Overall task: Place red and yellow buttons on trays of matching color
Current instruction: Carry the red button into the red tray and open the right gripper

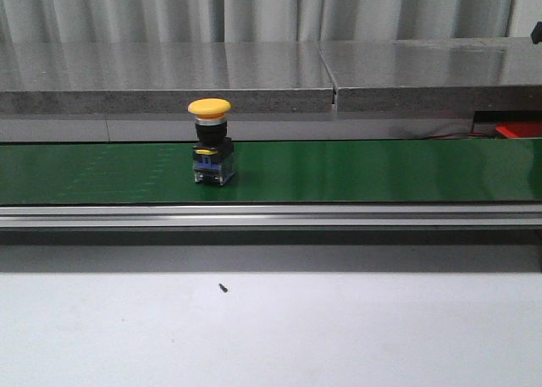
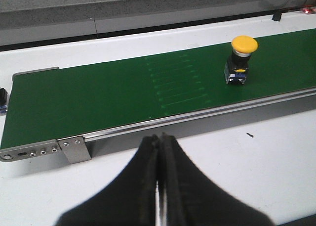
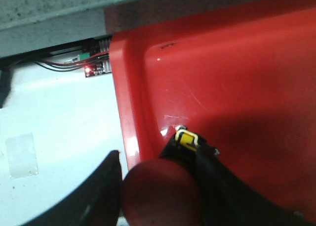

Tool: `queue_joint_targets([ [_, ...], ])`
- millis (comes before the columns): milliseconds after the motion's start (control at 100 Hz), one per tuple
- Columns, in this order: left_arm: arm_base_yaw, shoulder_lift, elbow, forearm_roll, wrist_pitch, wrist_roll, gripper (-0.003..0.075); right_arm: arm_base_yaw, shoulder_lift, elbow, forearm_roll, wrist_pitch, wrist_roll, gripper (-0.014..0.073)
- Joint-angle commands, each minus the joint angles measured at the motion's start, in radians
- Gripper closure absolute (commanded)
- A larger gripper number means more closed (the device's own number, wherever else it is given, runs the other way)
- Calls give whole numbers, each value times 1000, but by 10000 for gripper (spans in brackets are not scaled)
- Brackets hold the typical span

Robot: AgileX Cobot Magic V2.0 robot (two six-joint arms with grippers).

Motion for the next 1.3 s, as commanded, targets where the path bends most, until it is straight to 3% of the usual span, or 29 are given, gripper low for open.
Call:
queue_joint_targets([
  [0,-9,8,-25,-18,-69,-1,739,-6,-44,-36,17,-53,-10,410],
  [190,-9,8,-25,-18,-69,-1,739,-6,-26,-36,44,-72,-10,397],
  [390,-9,8,-25,-18,-69,-1,739,-6,-24,-36,59,-88,-10,215],
  [490,-9,8,-25,-18,-69,-1,739,-6,-24,-36,59,-89,-10,167],
  [850,-9,8,-25,-18,-69,-1,739,-6,-40,-36,58,-109,-10,136],
  [1290,-9,8,-25,-18,-69,-1,739,36,-206,-33,24,-92,-48,137],
])
